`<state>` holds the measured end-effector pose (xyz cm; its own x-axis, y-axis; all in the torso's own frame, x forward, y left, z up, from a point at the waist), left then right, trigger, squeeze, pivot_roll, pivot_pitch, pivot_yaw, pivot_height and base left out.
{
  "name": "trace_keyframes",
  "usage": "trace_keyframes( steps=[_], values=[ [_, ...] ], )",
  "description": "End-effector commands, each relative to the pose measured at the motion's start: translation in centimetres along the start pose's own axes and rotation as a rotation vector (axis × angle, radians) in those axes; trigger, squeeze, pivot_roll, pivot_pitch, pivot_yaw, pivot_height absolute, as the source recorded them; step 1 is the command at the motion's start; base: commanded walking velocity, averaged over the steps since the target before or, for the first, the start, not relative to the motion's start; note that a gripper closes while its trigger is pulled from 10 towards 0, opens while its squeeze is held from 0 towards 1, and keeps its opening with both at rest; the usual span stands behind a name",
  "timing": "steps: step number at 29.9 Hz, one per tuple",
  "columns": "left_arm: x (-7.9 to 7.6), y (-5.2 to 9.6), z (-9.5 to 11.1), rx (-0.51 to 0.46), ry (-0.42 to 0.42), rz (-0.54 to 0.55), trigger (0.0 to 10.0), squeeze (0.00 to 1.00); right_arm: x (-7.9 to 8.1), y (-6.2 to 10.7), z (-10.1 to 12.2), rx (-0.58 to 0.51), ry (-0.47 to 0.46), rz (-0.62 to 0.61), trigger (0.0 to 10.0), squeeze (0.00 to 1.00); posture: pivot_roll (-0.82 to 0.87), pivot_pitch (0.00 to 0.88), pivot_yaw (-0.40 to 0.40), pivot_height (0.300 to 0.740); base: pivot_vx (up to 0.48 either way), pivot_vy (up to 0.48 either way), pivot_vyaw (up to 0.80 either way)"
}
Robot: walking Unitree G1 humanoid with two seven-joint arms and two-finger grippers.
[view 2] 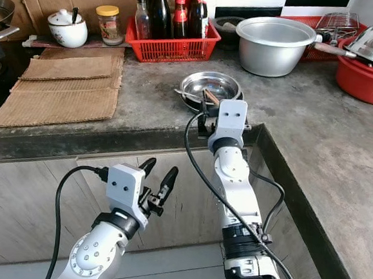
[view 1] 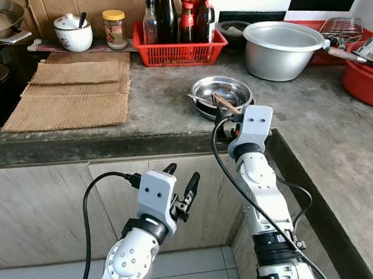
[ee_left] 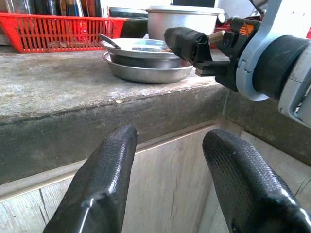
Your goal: Kitchen organization
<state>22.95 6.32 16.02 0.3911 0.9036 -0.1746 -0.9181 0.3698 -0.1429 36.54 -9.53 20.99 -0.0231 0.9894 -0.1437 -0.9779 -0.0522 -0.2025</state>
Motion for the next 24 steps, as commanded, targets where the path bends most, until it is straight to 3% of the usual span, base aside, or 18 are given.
trace_keyframes(
  steps=[1, 2, 3, 4, 24],
  values=[
    [-0.15, 0.15, 0.28, -0.014, 0.002, 0.000, 10.0, 0.00, -0.03, -0.37, 0.65, -0.027, -0.005, -0.001, 9.3, 0.00, 0.10, 0.096, -0.026, 0.740, 0.000, 0.000, 0.00],
    [-0.13, 0.15, 0.30, -0.015, 0.001, 0.002, 10.0, 0.00, 0.01, -0.42, 0.69, -0.029, -0.006, 0.000, 3.6, 0.00, 0.10, 0.096, -0.027, 0.740, 0.000, 0.000, 0.00],
    [-0.13, 0.15, 0.30, -0.015, 0.001, 0.002, 10.0, 0.00, 0.01, -0.42, 0.69, -0.029, -0.006, 0.000, 3.6, 0.00, 0.10, 0.096, -0.027, 0.740, 0.000, 0.000, 0.00],
    [-0.13, 0.16, 0.29, -0.015, 0.001, 0.002, 10.0, 0.00, 0.12, -0.45, 0.69, -0.029, -0.008, 0.004, 0.0, 0.00, 0.10, 0.094, -0.028, 0.740, 0.000, 0.000, 0.00],
    [0.10, 0.04, 0.29, -0.017, -0.004, 0.012, 10.0, 0.00, -0.17, -0.68, 0.94, -0.040, 0.000, -0.006, 0.0, 0.00, 0.10, 0.101, -0.031, 0.740, 0.000, 0.000, 0.00]
  ],
)
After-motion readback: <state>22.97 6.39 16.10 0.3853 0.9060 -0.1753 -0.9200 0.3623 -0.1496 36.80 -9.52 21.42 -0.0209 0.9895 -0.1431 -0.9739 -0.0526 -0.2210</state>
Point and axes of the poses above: a point about 5 cm out from each wrist's last joint towards the gripper, its own y axis pointing back from the gripper into the wrist, its own z axis along the axis of the wrist's last joint, x = y × z, the point moved 1 cm from there along -y, pointing out of the wrist towards the gripper, and after that the axes turned 10 degrees about y, right-handed, at the moved point
